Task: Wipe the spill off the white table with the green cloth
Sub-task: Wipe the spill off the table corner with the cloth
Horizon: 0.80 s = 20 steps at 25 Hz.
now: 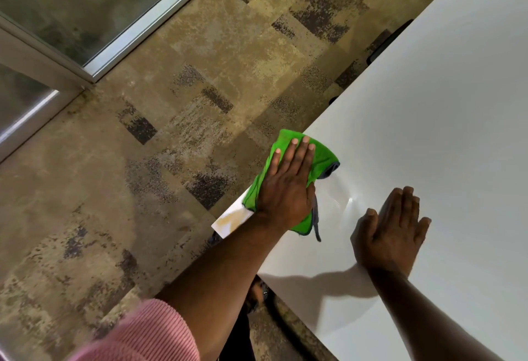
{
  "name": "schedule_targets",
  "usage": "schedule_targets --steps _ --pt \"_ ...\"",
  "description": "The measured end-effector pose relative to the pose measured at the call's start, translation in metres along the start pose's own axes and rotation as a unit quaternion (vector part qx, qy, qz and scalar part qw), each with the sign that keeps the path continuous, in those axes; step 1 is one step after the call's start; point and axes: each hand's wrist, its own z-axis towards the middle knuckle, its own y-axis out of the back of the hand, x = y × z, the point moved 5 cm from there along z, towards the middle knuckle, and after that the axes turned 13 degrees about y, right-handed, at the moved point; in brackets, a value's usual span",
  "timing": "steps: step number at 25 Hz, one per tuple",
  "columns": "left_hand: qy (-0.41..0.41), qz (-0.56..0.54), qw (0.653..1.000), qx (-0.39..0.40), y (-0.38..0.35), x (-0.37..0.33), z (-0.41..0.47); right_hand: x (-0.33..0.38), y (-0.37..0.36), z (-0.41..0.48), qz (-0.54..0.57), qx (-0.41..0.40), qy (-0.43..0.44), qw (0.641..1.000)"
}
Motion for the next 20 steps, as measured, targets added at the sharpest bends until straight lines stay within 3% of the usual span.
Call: schedule_targets --steps 6,15,20 --pt "0.014 0.031 0.999 -0.010 0.001 0.018 -0.033 0.003 0.004 -0.001 0.007 -0.010 0.007 1.000" --pt "-0.001 -0.001 1.000 -0.031 0.002 0.007 0.009 -0.003 -0.001 0.000 -0.002 -0.014 0.006 1.000" --pt "0.022 0.007 0.999 -0.039 -0.004 0.029 -0.034 -0.003 0.000 -0.001 -0.001 -0.013 0.008 1.000"
